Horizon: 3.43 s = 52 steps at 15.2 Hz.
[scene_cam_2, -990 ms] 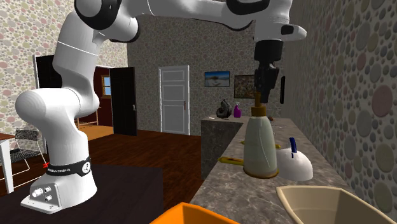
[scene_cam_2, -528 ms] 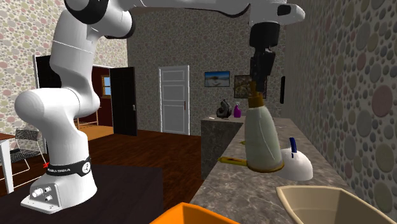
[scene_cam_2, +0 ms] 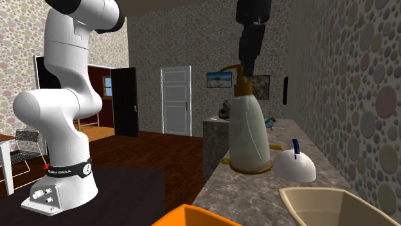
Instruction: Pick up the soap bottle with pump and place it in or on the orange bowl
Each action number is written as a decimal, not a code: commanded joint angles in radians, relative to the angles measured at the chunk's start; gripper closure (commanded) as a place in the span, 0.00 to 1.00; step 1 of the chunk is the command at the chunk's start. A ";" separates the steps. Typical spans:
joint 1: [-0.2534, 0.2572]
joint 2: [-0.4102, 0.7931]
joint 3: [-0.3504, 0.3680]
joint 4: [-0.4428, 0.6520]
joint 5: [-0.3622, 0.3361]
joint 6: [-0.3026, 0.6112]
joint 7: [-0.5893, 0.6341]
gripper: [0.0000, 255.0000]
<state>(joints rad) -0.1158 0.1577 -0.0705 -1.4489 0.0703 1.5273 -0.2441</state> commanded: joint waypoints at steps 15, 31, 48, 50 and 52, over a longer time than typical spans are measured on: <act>-0.151 -0.144 -0.131 -0.049 -0.032 -0.108 -0.280 1.00; -0.147 -0.189 -0.128 -0.321 -0.040 0.120 -0.280 1.00; -0.148 -0.171 -0.129 -0.522 -0.035 0.339 -0.290 1.00; -0.148 -0.171 -0.129 -0.522 -0.035 0.339 -0.290 1.00; -0.148 -0.171 -0.129 -0.522 -0.035 0.339 -0.290 1.00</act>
<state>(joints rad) -0.2635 -0.0130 -0.1991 -1.9709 0.0348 1.8654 -0.5336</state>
